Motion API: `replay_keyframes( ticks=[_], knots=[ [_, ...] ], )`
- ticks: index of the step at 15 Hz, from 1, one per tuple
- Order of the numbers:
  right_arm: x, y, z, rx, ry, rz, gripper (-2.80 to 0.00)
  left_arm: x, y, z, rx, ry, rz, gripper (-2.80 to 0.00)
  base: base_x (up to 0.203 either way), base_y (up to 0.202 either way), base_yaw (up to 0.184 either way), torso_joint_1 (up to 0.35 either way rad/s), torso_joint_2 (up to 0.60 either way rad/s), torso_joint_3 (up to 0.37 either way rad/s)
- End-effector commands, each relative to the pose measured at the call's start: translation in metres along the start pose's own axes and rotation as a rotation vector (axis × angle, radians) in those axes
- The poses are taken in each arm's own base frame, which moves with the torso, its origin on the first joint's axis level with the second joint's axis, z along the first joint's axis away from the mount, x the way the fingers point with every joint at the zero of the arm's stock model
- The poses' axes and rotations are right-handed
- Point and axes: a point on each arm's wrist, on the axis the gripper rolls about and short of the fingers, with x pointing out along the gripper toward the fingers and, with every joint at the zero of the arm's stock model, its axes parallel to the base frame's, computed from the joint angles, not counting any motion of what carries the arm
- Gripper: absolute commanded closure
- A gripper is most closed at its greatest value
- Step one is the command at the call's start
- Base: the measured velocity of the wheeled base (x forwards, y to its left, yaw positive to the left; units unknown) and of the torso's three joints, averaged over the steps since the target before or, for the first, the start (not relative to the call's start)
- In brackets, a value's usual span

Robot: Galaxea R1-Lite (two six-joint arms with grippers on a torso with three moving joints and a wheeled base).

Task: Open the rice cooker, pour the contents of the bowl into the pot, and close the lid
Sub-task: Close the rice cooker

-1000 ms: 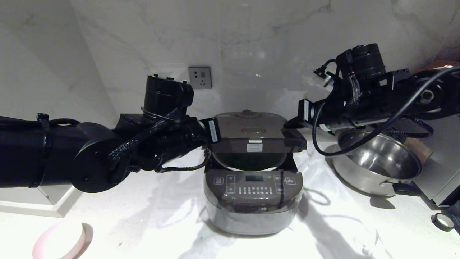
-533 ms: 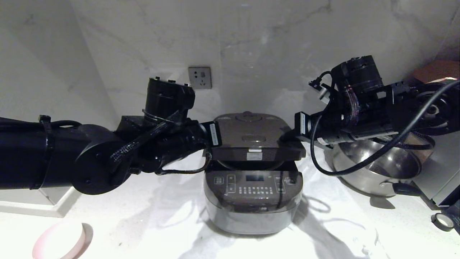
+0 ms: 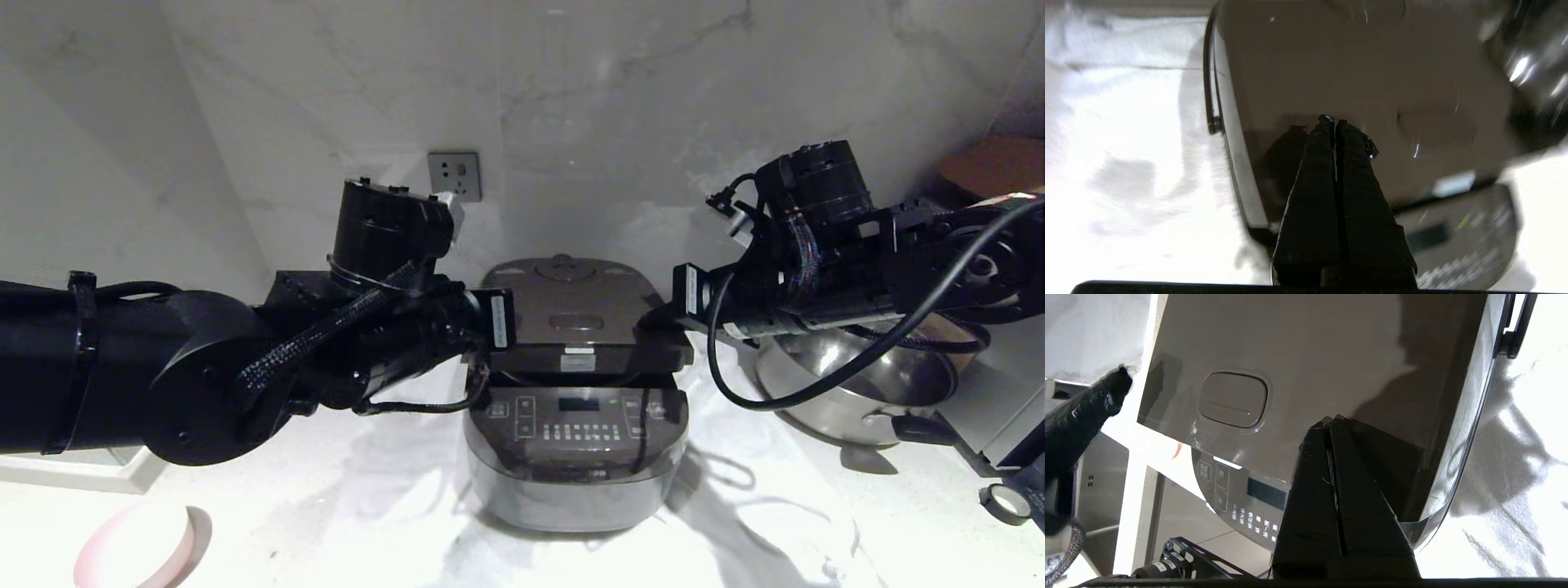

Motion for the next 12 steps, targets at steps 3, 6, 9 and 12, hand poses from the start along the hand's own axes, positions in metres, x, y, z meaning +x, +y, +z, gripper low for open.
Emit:
replay_keyframes(
  ticks=[3, 6, 9, 12],
  knots=[
    [0.003, -0.004, -0.002, 0.021, 0.015, -0.006, 0.0, 0.005, -0.007, -0.018, 0.136, 0.061, -0.033, 0.0, 0.0, 0.0, 0.0, 0.0, 0.0, 0.0],
    [0.005, -0.005, -0.001, 0.023, 0.002, -0.003, 0.0, 0.014, -0.006, -0.024, 0.141, 0.082, -0.022, 0.0, 0.0, 0.0, 0.0, 0.0, 0.0, 0.0],
    [0.009, -0.008, -0.005, 0.038, 0.021, -0.009, 0.0, 0.024, -0.007, -0.019, 0.126, 0.063, -0.006, 0.0, 0.0, 0.0, 0.0, 0.0, 0.0, 0.0],
    [0.02, -0.014, -0.008, 0.04, 0.02, -0.011, 0.0, 0.026, -0.004, -0.002, 0.029, 0.008, 0.001, 0.0, 0.0, 0.0, 0.0, 0.0, 0.0, 0.0]
  ],
)
